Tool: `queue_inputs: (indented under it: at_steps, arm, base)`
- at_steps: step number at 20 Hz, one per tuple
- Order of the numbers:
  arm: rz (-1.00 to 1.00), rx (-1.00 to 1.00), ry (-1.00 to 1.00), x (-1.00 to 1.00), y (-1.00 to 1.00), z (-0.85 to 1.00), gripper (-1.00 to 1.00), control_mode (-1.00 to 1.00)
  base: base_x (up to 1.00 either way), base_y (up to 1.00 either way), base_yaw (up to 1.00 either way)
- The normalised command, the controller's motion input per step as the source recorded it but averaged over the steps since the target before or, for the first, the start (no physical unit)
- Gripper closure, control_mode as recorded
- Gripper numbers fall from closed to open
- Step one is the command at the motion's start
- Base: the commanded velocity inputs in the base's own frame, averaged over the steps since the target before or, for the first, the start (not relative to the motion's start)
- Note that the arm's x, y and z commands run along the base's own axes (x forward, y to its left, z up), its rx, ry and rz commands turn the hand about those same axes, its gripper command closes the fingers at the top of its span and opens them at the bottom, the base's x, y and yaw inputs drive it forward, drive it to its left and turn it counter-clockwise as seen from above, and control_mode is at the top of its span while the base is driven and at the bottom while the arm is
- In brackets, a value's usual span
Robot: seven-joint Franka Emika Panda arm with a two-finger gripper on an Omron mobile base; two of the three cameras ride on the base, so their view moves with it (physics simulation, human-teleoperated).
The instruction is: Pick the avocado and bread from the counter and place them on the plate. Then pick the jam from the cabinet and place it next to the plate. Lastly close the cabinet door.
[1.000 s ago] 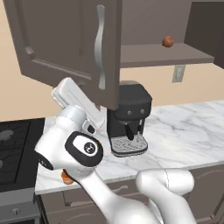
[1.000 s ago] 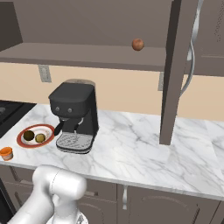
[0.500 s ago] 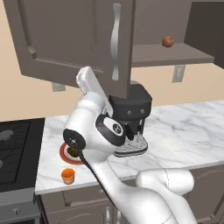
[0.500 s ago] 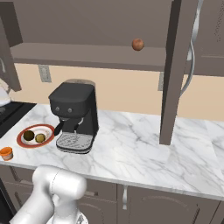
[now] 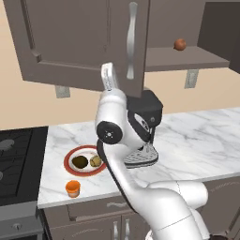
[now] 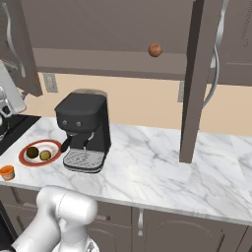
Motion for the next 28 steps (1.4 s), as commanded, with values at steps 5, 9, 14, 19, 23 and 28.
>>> queue_inputs:
  at_steps: [5,9,14,19,23,28]
  arm:
    - [0.14,0.22,0.02,0.13,-0.39,0.66,-1.00,-1.00]
    - [0.13,0.22,0.05,0.16,-0.39,0.67,-1.00,-1.00]
    - [0.12,0.21,0.05,0.16,-0.33,0.67,-1.00,-1.00]
    - [0.09,0.18,0.08,0.17,-0.17,0.64,-1.00,-1.00]
    - [0.06,0.15,0.14,0.24,-0.02,0.58,-1.00,-1.00]
    - [0.04,0.09,0.17,0.27,0.00,0.53,-1.00,-1.00]
  base:
    - [0.00,0.00,0.00]
    - [0.00,0.00,0.00]
    - [0.00,0.00,0.00]
    - [0.00,0.00,0.00]
    - [0.00,0.00,0.00]
    - [0.00,0.00,0.00]
